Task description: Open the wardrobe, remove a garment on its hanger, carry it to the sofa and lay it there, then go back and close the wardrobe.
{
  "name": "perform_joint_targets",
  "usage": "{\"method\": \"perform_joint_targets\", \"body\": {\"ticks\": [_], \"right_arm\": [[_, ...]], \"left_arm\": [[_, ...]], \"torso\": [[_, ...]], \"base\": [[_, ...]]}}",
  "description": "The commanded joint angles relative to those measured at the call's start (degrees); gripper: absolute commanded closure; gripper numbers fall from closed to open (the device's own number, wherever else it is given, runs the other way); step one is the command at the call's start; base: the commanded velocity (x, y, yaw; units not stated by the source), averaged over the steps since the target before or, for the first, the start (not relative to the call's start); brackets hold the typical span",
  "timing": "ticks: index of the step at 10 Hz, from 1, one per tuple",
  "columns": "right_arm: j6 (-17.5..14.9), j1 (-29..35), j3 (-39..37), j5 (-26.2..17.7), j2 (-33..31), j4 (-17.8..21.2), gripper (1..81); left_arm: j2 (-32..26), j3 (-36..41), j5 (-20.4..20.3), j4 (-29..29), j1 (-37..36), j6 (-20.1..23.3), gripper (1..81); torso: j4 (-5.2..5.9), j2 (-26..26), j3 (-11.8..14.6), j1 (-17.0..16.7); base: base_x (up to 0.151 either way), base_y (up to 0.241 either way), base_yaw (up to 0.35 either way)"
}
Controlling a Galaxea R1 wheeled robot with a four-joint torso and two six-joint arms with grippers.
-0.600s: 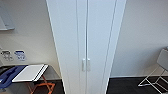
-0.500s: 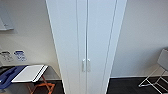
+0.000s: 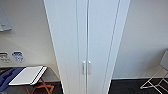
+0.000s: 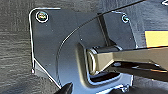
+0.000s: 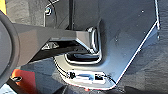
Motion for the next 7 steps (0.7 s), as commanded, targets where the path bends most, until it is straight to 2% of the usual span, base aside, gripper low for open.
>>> {"method": "perform_joint_targets", "body": {"ticks": [1, 7], "right_arm": [[-0.23, 1.86, 1.08, -3.29, -0.97, -0.56, 1.0], [-0.23, 2.12, 0.82, -3.38, -0.79, -0.56, 1.0]], "left_arm": [[-0.62, 0.64, 2.84, 0.78, -1.36, 0.05, 1.0], [-0.62, 0.64, 2.84, 0.78, -1.28, 0.05, 1.0]], "torso": [[0.0, 0.0, 0.0, 0.0], [0.0, 0.0, 0.0, 0.02]], "base": [[0.103, 0.0, 0.0], [0.102, 0.0, 0.0]]}}
